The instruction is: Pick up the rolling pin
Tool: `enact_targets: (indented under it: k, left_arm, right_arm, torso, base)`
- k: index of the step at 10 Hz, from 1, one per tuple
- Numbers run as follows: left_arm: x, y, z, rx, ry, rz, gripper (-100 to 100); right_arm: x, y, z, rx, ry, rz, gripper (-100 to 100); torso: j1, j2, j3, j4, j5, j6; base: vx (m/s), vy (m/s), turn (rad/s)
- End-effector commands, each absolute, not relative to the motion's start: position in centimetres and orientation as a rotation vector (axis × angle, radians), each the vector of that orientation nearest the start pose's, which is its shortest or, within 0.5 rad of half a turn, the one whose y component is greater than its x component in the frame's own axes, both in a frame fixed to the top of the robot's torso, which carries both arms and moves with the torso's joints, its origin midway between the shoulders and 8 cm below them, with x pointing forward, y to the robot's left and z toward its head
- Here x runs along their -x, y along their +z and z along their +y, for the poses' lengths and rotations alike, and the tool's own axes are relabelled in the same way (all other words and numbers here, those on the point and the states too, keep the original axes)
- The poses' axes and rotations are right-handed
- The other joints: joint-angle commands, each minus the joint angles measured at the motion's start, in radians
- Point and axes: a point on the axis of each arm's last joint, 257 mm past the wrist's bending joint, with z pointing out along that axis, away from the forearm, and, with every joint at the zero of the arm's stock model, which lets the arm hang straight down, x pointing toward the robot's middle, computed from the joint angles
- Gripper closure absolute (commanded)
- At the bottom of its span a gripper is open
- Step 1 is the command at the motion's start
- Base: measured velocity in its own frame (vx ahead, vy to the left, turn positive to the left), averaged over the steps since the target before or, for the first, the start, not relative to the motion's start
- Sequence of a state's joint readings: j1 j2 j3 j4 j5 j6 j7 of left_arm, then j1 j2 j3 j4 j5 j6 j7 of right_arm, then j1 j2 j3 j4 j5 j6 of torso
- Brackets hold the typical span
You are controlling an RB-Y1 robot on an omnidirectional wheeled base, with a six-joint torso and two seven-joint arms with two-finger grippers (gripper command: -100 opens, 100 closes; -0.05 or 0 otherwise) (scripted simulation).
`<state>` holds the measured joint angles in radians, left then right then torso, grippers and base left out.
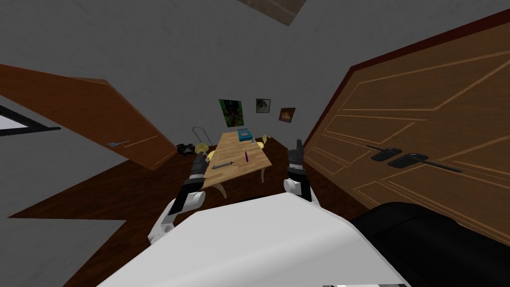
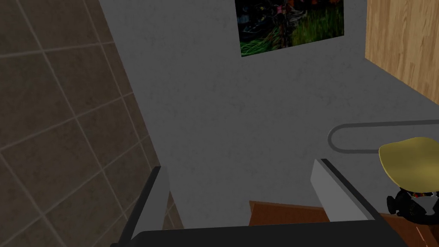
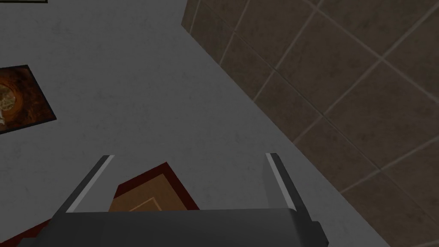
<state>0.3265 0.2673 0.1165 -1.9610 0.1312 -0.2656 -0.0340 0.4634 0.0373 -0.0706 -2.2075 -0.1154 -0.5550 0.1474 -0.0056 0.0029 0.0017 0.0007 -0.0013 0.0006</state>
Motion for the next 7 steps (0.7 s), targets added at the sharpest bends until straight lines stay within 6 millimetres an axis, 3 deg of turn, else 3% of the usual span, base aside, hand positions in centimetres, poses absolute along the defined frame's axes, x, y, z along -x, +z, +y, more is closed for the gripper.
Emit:
enact_targets:
  k: [1, 2, 3, 4, 5, 6, 7]
  left_arm:
    - [-44.3, -11.1, 36.2, 0.882, -1.08, 1.017, -100]
    - [-45.1, -11.7, 38.1, 0.903, -1.041, 1.035, -100]
    - [-45.3, -13.1, 38.6, 0.937, -1.022, 1.058, -100]
    - [-45.3, -13.1, 38.6, 0.937, -1.022, 1.058, -100]
    - [-45.9, -14.3, 41.0, 0.976, -0.972, 1.079, -100]
    - [-46.0, -15.1, 41.2, 0.997, -0.96, 1.094, -100]
    - [-46.5, -15.8, 43.6, 1.034, -0.912, 1.106, -100]
  right_arm:
    - [-34.2, 1.5, -31.9, -0.686, 1.176, 0.53, 0]
    - [-34.2, 1.5, -32.0, -0.686, 1.175, 0.53, 0]
    - [-34.2, 1.5, -31.9, -0.686, 1.176, 0.53, 0]
    - [-34.2, 1.5, -32.0, -0.686, 1.175, 0.53, 0]
    - [-34.2, 1.5, -32.0, -0.686, 1.175, 0.53, 0]
    - [-34.2, 1.5, -31.9, -0.686, 1.176, 0.53, 0]
    - [-34.2, 1.5, -32.0, -0.686, 1.175, 0.53, 0]
  torso:
    - [0.0, 0.0, 0.0, 0.0, 0.0, 0.0]
    - [0.001, 0.0, 0.0, 0.0, 0.0, -0.001]
    - [0.001, 0.0, 0.0, 0.0, 0.0, 0.0]
    - [0.002, 0.0, 0.0, 0.0, 0.0, -0.001]
    - [0.005, 0.0, 0.0, 0.0, 0.001, -0.002]
    - [0.003, 0.0, 0.0, 0.0, 0.0, 0.0]
    - [0.003, 0.0, 0.0, 0.0, 0.001, -0.001]
  base:
    - [-0.015, -0.076, -0.112]
    - [-0.022, -0.089, -0.272]
    - [-0.017, -0.064, -0.114]
    - [-0.004, -0.024, 0.041]
    - [-0.011, -0.062, -0.251]
    - [-0.013, -0.058, -0.193]
    - [-0.007, -0.077, -0.242]
